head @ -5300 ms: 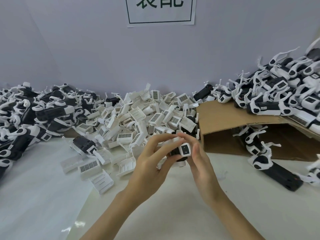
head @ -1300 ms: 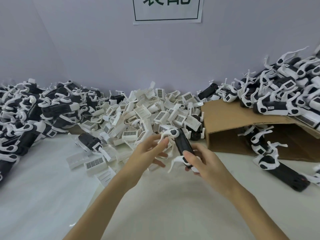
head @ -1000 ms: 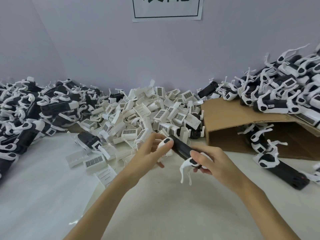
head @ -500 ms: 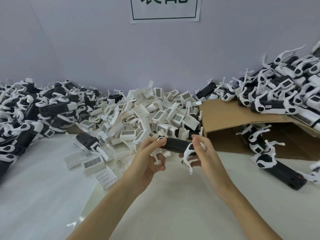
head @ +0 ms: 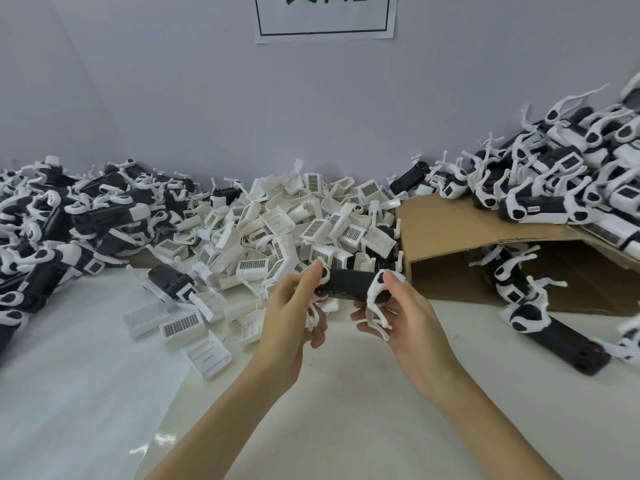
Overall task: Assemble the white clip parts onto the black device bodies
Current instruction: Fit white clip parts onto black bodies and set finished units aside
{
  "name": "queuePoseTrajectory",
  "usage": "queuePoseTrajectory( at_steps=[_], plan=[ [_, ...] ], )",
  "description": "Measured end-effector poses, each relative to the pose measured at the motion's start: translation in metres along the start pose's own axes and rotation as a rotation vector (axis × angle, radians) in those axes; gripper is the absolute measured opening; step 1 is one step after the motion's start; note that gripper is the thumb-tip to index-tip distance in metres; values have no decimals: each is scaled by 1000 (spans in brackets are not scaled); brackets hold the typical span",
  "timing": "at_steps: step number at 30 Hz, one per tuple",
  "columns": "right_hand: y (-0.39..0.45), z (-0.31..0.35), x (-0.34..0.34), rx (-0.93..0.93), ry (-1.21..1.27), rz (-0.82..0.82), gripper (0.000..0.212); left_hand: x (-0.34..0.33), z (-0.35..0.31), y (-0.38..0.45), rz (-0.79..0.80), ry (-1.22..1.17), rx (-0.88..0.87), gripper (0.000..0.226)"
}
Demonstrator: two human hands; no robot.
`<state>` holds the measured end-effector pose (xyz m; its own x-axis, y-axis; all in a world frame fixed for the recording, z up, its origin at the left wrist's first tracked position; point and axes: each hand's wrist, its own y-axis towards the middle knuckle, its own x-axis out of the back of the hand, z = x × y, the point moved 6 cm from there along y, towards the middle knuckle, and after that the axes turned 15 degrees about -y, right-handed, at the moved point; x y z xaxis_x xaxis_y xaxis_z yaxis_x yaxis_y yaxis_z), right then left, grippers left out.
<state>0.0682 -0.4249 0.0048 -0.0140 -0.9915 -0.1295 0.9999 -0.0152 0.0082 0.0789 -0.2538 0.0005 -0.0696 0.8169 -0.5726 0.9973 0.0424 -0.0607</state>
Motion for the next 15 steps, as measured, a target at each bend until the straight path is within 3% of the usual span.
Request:
queuePoseTrajectory(
  at_steps=[4,7,10,13,15],
  plan=[
    [-3,5,0,111,-159,-49,49,0,1,1,8,60,-24,43],
    [-8,12,2,301,-303,-83,49,-3,-6,-2,71,387,-248,33],
    [-17,22,3,497,-613,-151,68,-9,-18,-14,146,885,-622,47],
    [-24,27,0,578,-781,-258,82,-25,-13,-25,365,979,-719,58],
    [-26,29,-5,652,-848,-252,83,-31,-8,-28,394,910,-692,54]
  ],
)
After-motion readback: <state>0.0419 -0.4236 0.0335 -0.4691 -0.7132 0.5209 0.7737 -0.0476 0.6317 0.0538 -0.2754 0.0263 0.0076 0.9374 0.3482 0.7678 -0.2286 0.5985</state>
